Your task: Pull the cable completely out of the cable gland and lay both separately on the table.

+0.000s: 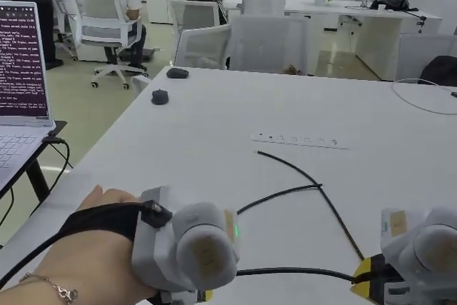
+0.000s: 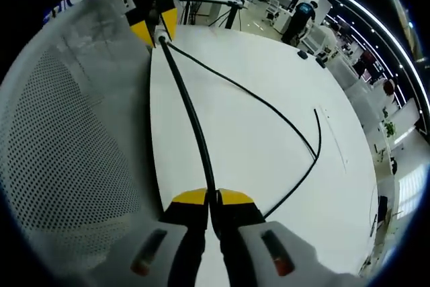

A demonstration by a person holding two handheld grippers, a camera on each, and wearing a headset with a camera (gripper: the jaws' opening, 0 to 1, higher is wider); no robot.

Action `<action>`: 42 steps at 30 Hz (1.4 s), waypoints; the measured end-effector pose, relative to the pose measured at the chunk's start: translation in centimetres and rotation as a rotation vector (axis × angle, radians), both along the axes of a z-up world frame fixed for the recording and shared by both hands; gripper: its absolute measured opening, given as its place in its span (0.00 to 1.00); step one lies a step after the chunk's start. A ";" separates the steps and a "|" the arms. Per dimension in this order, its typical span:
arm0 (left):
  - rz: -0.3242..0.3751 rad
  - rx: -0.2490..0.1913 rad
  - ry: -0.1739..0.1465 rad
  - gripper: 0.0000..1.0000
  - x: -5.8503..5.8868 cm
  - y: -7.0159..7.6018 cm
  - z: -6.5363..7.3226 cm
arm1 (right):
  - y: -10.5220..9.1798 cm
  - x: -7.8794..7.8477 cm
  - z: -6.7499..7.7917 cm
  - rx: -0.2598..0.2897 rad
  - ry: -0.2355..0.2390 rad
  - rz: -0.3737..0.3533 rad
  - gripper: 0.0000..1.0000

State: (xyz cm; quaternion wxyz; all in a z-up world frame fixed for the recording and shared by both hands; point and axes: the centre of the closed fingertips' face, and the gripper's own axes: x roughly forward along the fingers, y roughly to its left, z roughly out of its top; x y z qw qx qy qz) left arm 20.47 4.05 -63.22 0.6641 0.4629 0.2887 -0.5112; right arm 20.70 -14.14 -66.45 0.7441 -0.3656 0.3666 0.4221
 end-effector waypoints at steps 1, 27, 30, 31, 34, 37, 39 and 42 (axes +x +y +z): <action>0.002 0.000 0.001 0.16 -0.1 0.1 0.0 | -0.4 0.2 -0.3 -0.007 0.004 -0.010 0.03; 0.012 -0.087 0.020 0.16 -1.2 -1.9 1.3 | 9.4 -3.7 4.6 0.309 0.216 -0.016 0.21; -0.001 -0.099 0.010 0.16 -1.5 -2.5 1.6 | 10.9 -3.4 5.6 0.305 0.174 -0.001 0.20; -0.003 -0.099 0.008 0.16 -1.6 -2.6 1.6 | 11.4 -3.3 5.8 0.299 0.155 0.011 0.20; -0.016 -0.105 0.000 0.16 -2.0 -3.1 1.8 | 12.4 -3.3 5.9 0.290 0.134 0.022 0.18; -0.025 -0.109 -0.004 0.16 -2.3 -3.4 1.9 | 13.3 -3.6 6.2 0.298 0.128 0.027 0.15; -0.028 -0.112 -0.005 0.16 -2.3 -3.5 2.0 | 13.8 -3.8 6.4 0.285 0.109 0.052 0.13; -0.031 -0.113 -0.005 0.16 -2.5 -3.7 2.0 | 13.7 -3.8 6.2 0.257 0.084 0.058 0.07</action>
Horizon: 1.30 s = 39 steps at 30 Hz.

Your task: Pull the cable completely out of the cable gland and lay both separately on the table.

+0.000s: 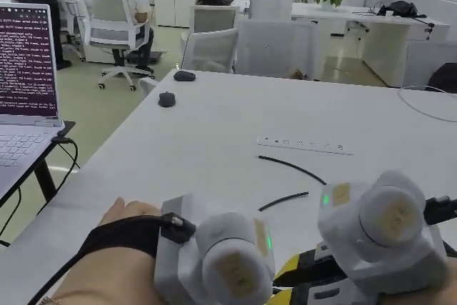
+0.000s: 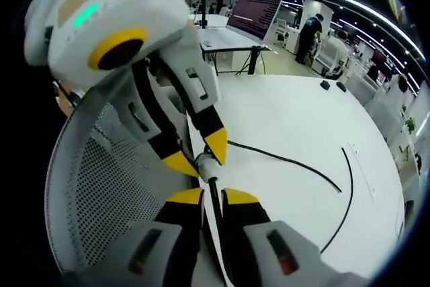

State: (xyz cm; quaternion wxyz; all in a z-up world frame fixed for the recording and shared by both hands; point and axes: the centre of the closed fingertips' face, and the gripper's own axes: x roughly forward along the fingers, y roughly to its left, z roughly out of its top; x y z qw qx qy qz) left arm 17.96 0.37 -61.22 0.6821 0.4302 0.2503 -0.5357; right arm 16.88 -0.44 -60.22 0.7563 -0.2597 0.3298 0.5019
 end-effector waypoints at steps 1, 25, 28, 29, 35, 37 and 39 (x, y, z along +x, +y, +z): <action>-0.001 -0.001 0.002 0.16 -0.1 0.0 0.0 | -0.2 0.0 -0.2 -0.017 -0.013 0.008 0.04; 0.030 0.029 0.023 0.16 0.9 1.7 -1.2 | -7.1 0.2 -4.3 -0.159 0.025 -0.089 0.03; 0.032 0.033 0.024 0.16 0.9 1.8 -1.3 | -8.1 0.4 -4.7 -0.182 0.027 -0.103 0.03; 0.033 0.033 0.024 0.16 0.9 1.8 -1.3 | -8.4 0.5 -4.8 -0.186 0.026 -0.106 0.03; 0.040 0.043 0.023 0.16 1.0 2.2 -1.4 | -11.3 1.0 -5.8 -0.260 0.025 -0.142 0.03; 0.043 0.044 0.025 0.16 0.9 2.3 -1.4 | -12.0 1.1 -6.1 -0.276 0.025 -0.152 0.03; 0.043 0.045 0.025 0.16 0.9 2.4 -1.4 | -12.7 1.2 -6.4 -0.297 0.023 -0.162 0.04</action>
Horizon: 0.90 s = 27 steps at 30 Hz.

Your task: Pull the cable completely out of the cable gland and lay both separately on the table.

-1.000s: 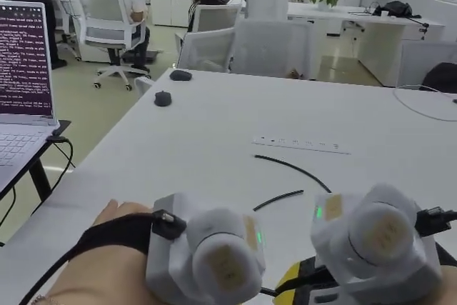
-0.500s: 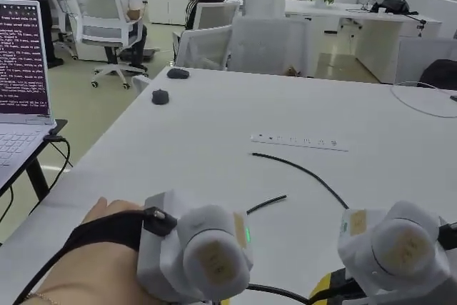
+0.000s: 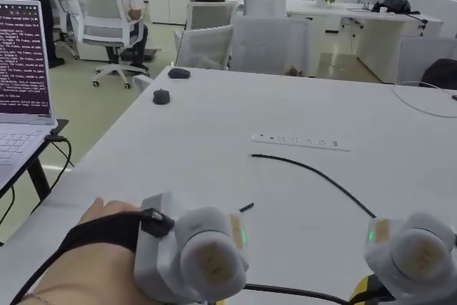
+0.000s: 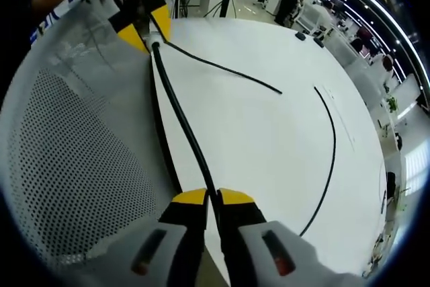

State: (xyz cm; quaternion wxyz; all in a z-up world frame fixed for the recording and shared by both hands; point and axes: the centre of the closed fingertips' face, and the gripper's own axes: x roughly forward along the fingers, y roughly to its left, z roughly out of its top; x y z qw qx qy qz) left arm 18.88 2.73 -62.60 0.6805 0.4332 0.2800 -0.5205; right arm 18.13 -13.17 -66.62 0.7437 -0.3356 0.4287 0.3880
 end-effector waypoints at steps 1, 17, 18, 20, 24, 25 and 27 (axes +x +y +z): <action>-0.001 0.000 0.000 0.16 -0.1 0.0 0.0 | -0.3 0.1 -0.2 -0.008 0.002 -0.004 0.04; 0.000 0.002 -0.008 0.16 -0.1 -0.2 0.3 | 5.3 -1.3 2.6 0.101 0.074 0.064 0.19; 0.000 0.001 -0.007 0.16 -0.1 -0.3 0.3 | 6.3 -1.1 3.2 0.124 0.058 0.077 0.19; -0.002 0.001 -0.010 0.16 -0.1 -0.4 0.3 | 8.0 -0.5 4.3 0.159 0.013 0.090 0.19; -0.004 0.005 -0.009 0.16 -0.2 -0.5 0.2 | 11.0 -0.4 5.3 0.205 -0.016 0.139 0.14; -0.004 0.009 -0.013 0.16 -0.2 -0.5 0.2 | 11.7 -0.5 5.3 0.220 -0.006 0.147 0.13; -0.003 0.003 -0.017 0.16 -0.1 -0.5 0.3 | 12.7 -0.7 5.2 0.237 0.006 0.154 0.14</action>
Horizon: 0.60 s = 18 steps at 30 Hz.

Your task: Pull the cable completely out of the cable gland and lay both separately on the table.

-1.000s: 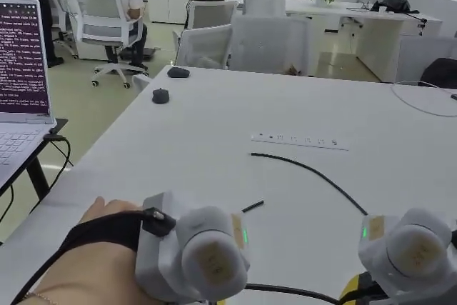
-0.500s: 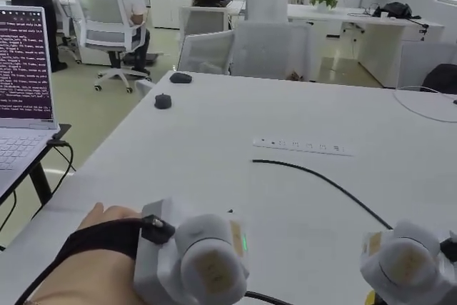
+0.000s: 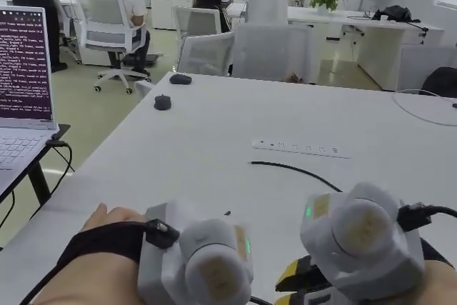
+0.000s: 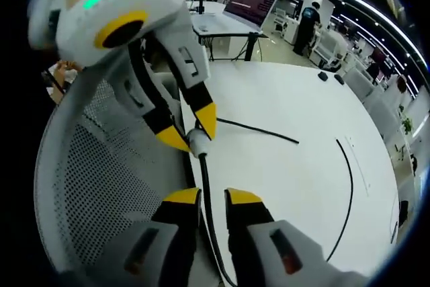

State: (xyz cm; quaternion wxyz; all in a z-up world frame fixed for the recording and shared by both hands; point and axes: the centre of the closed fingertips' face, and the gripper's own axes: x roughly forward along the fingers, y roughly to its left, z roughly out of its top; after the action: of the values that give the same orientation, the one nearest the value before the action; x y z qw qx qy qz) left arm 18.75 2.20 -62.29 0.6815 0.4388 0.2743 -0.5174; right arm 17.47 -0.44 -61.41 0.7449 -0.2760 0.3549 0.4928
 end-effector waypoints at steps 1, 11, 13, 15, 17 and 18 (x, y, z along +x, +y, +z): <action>0.001 -0.005 0.000 0.16 0.0 -0.1 0.1 | 0.3 -0.2 -0.1 0.002 0.003 0.011 0.14; -0.002 -0.020 -0.005 0.16 -0.3 -0.4 0.2 | 0.7 0.1 -0.6 -0.043 -0.041 0.037 0.03; -0.003 -0.030 0.001 0.16 -0.3 -0.5 0.2 | 0.6 0.0 -0.7 -0.043 -0.044 0.032 0.03; -0.005 -0.038 0.006 0.16 -0.3 -0.7 0.2 | 0.4 -0.1 -0.9 -0.054 -0.052 0.039 0.03; -0.014 -0.036 0.007 0.16 -0.4 -0.9 0.1 | 0.2 -0.2 -1.1 -0.055 -0.044 0.033 0.03; -0.017 -0.038 0.008 0.16 -0.5 -1.0 0.0 | 0.0 -0.3 -1.2 -0.055 -0.041 0.030 0.03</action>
State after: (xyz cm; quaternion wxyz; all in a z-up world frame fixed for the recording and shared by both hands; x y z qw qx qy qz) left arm 18.30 1.17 -62.27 0.6842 0.4262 0.2635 -0.5300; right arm 17.17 -0.46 -62.64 0.7366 -0.3116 0.3487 0.4885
